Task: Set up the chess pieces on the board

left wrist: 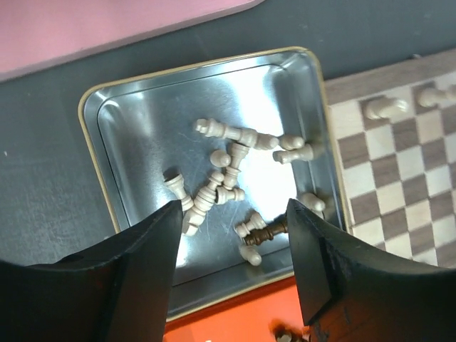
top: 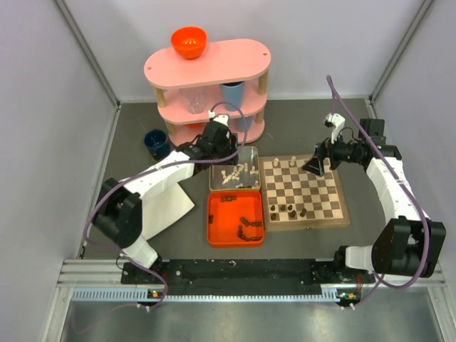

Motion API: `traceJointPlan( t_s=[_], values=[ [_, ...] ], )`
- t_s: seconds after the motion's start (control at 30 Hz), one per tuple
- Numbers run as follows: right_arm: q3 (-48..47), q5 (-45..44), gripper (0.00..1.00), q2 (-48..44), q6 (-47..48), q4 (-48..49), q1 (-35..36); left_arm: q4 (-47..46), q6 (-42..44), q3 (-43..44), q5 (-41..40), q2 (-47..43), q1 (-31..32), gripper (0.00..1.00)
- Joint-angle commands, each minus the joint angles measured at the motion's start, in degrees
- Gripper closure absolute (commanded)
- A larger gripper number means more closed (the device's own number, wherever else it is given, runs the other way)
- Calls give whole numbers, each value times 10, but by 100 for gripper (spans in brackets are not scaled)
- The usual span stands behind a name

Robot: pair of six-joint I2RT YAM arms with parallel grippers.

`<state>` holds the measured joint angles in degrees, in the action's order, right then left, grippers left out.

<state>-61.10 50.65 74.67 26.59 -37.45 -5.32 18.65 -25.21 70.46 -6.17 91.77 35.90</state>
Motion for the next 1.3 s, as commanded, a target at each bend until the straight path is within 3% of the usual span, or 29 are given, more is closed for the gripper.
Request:
traceJointPlan(
  t_s=[0.0, 0.2, 0.37, 0.9, 1.07, 1.27],
  values=[
    [-3, 6, 1, 2, 16, 16, -3, 47, -112, 56, -65, 63, -3, 36],
    [-3, 4, 1, -5, 18, 16, -3, 87, -251, 108, -66, 142, -1, 45],
    [-2, 1, 1, -12, 19, 16, -3, 92, -314, 123, -84, 181, 0, 49],
    [-2, 0, 1, -14, 18, 16, -3, 44, -375, 130, -122, 227, 0, 53],
    [-2, 0, 1, -15, 19, 15, -3, 36, -374, 137, -136, 238, 0, 62],
    [-2, 0, 1, -16, 20, 15, -3, 25, -374, 138, -140, 250, 0, 66]
  ],
)
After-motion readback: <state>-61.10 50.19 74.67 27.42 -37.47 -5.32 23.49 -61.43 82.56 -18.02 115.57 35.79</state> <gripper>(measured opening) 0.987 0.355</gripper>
